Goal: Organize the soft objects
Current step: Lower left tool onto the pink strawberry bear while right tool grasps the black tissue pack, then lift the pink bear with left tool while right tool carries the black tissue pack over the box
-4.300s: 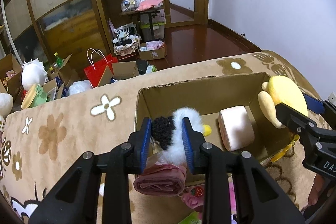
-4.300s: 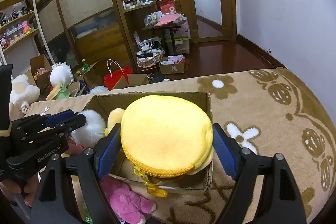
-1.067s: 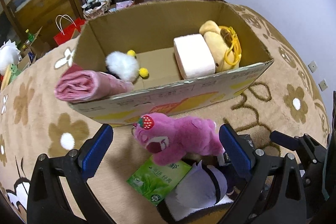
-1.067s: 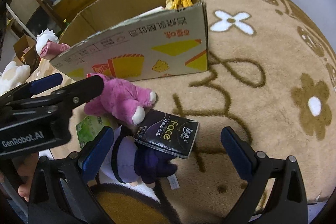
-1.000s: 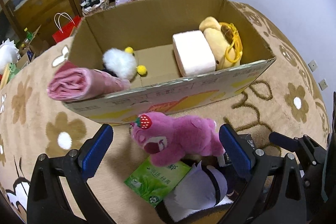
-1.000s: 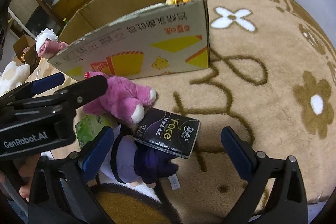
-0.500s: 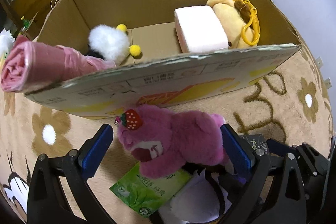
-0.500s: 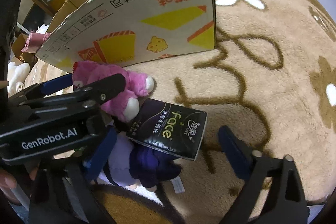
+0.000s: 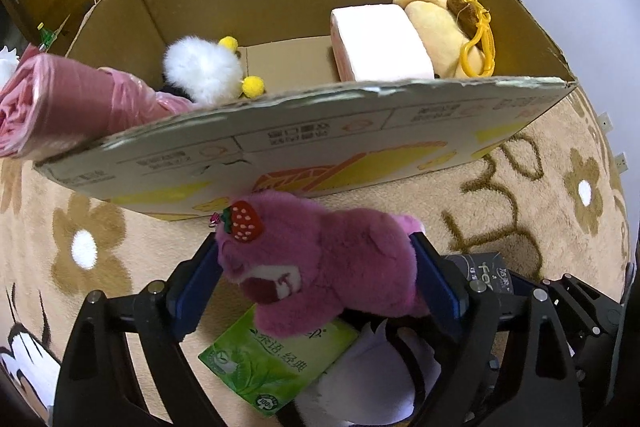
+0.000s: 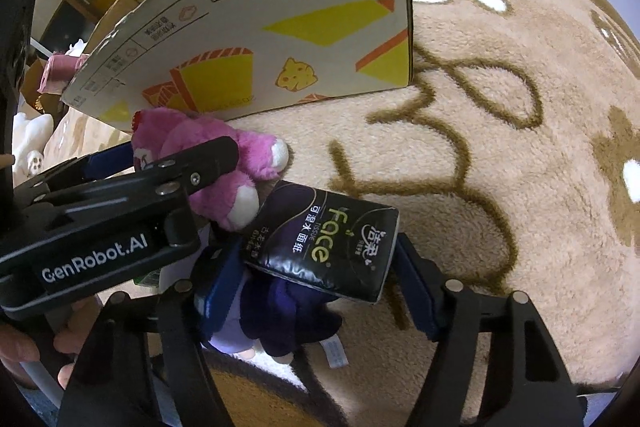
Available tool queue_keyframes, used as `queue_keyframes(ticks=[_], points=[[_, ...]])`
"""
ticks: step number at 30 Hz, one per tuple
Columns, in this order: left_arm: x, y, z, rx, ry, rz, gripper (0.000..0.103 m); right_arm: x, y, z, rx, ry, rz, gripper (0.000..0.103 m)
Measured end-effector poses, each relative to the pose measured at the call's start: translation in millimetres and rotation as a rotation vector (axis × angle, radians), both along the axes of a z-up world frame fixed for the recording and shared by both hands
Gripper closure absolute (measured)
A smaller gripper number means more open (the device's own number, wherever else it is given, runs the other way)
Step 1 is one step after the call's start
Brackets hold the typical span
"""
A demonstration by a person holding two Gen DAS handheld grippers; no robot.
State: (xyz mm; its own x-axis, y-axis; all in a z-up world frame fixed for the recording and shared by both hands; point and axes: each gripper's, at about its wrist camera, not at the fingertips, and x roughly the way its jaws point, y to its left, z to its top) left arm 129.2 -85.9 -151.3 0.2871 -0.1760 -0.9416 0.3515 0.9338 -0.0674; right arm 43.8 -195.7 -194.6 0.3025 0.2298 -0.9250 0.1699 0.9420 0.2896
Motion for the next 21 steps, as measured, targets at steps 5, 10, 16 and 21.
queue_keyframes(ticks=[5,10,16,21], points=[[-6.6,-0.4,4.3,0.019,-0.021,0.001,0.014,0.5,-5.5,1.4,-0.013,-0.007,0.001,0.027],[-13.4,3.9,12.9,0.04,-0.059,0.017,0.014,-2.1,-13.3,10.3,-0.021,-0.031,-0.004,0.028],[-22.8,9.0,25.9,0.029,-0.089,0.043,0.014,-6.2,-19.4,19.6,-0.027,-0.059,-0.014,0.028],[-33.6,11.6,41.1,0.018,-0.133,0.067,0.014,-11.8,-25.6,33.6,-0.041,-0.095,-0.028,0.028]])
